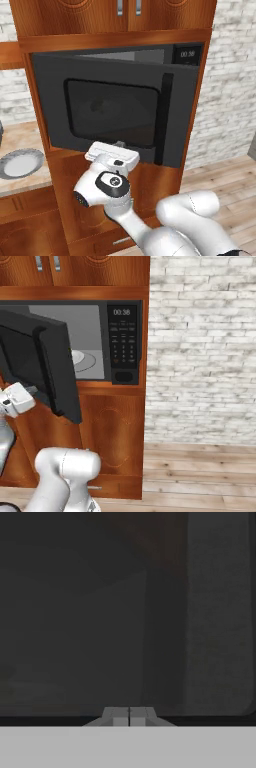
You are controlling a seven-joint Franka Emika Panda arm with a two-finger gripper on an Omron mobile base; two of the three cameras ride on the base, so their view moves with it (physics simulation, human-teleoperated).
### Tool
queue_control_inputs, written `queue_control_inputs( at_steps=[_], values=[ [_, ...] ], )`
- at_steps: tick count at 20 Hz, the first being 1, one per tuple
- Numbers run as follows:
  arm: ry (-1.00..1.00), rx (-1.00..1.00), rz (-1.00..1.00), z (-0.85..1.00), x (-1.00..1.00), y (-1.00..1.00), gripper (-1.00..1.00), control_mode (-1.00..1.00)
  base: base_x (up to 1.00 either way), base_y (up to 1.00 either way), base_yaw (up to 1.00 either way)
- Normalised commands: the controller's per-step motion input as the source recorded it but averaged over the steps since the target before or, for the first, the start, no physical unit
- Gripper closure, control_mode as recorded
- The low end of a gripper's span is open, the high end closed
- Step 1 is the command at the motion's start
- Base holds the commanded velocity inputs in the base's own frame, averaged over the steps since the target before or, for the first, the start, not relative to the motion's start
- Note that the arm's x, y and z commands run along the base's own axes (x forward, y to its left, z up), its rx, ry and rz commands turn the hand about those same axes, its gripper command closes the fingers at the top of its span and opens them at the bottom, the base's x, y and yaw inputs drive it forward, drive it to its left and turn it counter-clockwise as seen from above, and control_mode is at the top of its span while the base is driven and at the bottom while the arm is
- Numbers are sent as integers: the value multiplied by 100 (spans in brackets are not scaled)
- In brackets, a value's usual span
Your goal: Pick the broccoli from the counter and place it in the microwave. Then turn on the microwave.
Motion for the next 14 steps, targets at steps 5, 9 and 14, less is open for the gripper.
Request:
queue_control_inputs(
  at_steps=[5,9,14],
  values=[
    [0,9,31,11,71,-20,100,-100,0,0,0],
    [0,11,30,21,71,-12,100,-100,0,0,0],
    [0,9,18,35,48,0,100,-100,0,0,0]
  ],
)
